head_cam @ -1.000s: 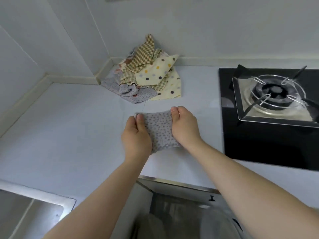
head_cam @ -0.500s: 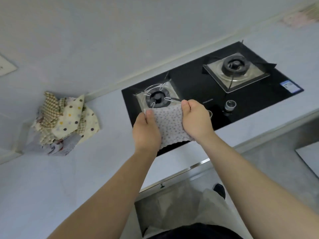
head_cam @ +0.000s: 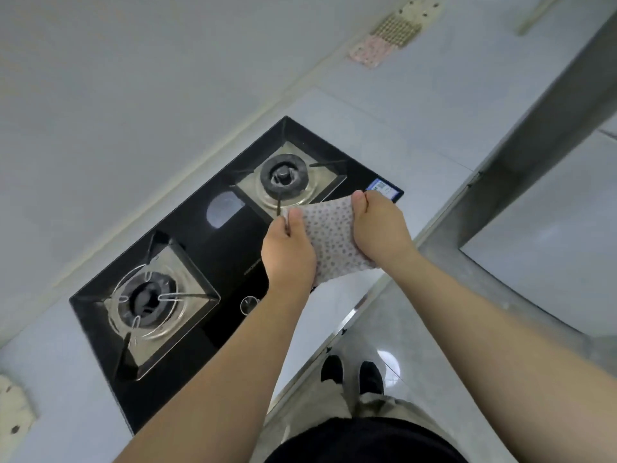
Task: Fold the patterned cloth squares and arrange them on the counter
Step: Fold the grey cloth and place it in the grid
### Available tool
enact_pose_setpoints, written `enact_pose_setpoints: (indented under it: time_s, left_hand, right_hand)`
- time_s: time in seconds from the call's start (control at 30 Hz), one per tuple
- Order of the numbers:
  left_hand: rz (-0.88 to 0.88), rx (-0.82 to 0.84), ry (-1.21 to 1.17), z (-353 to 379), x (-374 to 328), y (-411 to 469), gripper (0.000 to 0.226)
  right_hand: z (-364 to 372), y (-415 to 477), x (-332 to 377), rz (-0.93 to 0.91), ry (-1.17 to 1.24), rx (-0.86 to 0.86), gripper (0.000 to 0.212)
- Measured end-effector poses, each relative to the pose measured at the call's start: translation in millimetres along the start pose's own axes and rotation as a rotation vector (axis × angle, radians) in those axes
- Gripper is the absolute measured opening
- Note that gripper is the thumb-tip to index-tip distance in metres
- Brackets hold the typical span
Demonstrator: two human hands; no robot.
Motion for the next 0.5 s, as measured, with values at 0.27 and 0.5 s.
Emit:
enact_pose_setpoints:
  time_s: [0.27, 0.5]
  left_hand:
    - [0.057, 0.155, 0.026, 93, -32, 65, 0.034]
    - [-0.051, 0.33, -0.039, 154, -61, 125, 0.031]
  right_hand:
    - [-43, 84, -38, 0.104, -0.024, -0.095, 0.04]
    - [-66, 162, -58, 0.202, -0.062, -0.111, 0.04]
Point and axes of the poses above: each hand's wrist, its own y-axis towards the middle knuckle, its own z-axis out of the palm, x = y × z, the point moved 1 cm from there along y, towards the middle knuckle, and after that the axes turned 4 degrees about -z, right-handed, at the moved point
